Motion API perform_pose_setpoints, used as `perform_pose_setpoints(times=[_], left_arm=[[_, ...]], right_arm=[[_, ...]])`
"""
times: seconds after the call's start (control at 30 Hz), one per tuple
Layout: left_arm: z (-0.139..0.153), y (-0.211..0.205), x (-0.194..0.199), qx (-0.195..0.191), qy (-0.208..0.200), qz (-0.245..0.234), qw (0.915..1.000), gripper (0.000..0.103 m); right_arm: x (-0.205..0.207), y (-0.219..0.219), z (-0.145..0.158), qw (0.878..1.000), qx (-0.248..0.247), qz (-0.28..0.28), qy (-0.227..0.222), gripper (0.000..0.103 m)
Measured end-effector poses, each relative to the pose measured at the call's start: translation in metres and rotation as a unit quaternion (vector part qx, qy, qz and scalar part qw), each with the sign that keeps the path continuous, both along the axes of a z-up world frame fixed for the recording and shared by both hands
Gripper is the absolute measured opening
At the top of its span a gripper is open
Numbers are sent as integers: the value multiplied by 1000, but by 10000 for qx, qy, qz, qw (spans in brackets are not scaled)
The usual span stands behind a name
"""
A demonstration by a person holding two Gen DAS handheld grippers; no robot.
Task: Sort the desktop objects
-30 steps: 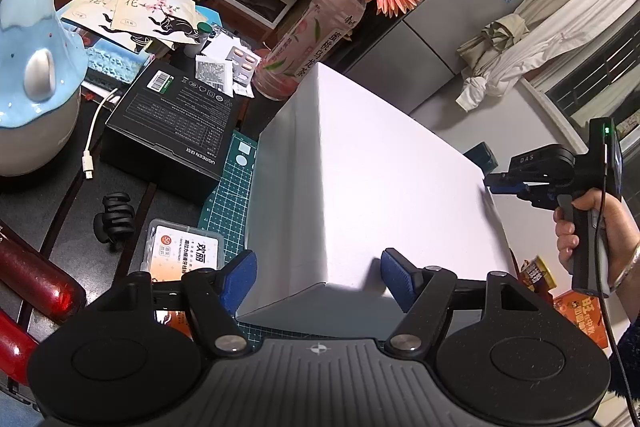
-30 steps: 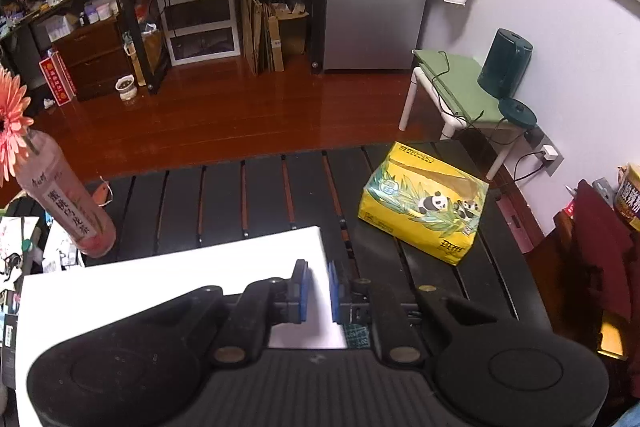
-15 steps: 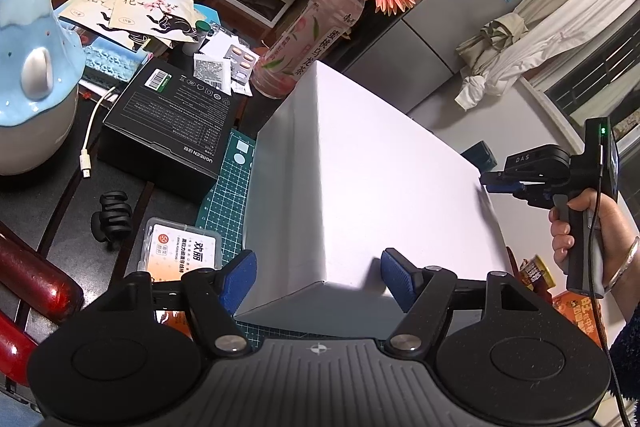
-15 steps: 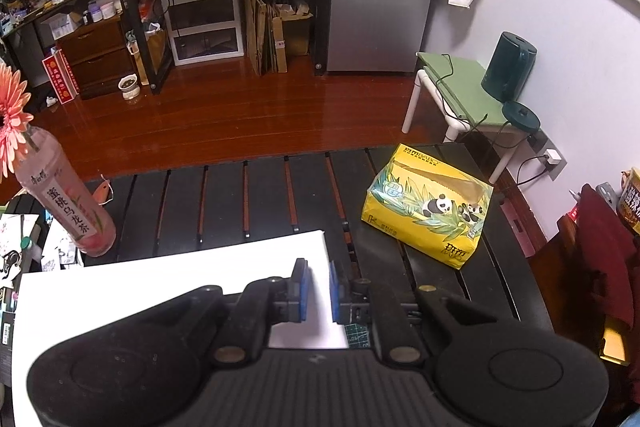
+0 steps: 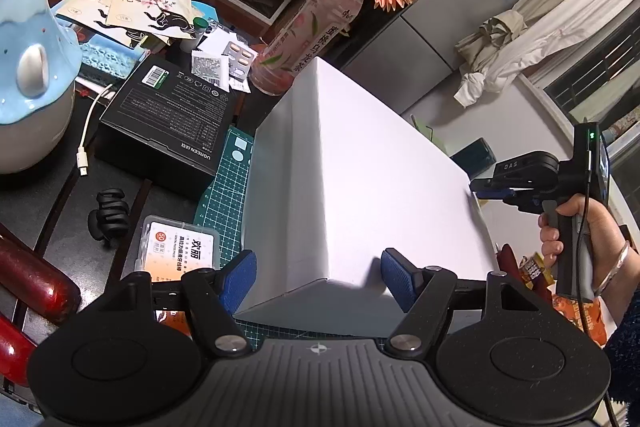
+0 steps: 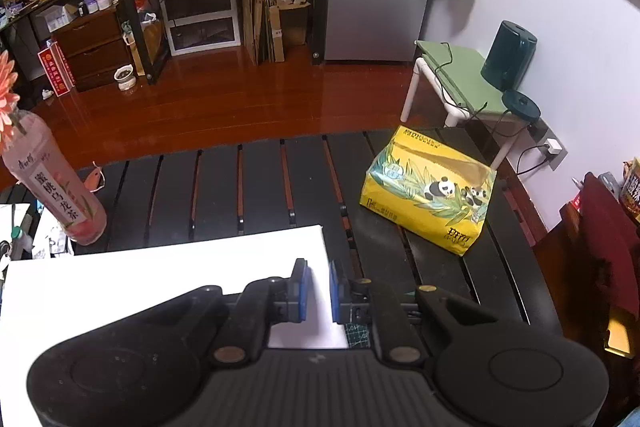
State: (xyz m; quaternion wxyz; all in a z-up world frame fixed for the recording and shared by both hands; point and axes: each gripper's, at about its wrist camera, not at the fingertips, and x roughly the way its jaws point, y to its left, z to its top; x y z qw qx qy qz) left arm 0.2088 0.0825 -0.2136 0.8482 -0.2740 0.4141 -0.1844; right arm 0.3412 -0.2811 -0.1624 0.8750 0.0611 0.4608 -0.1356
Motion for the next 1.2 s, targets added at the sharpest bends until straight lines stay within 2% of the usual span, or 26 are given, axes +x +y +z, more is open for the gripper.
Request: perform_pose_setpoints(times=[0.23,0.63,1.03,1.2], left_arm=[[0,0,0,0,-4,2,10000,70],[1,-1,0,61,-8,15,10000,74],[1,-3,0,82,-21,6,10000,74],[6,-6,-1,230,-141,-30,9996,71]], right_arm=[[-1,-2,-2,10000,40,37,-16,10],[-11,-8,-6,9994,210,-10,-287,12],[-10,0,-6,9997,-18,-11,-253,12],[-6,4,-2,9998,-124,49,-144,13]])
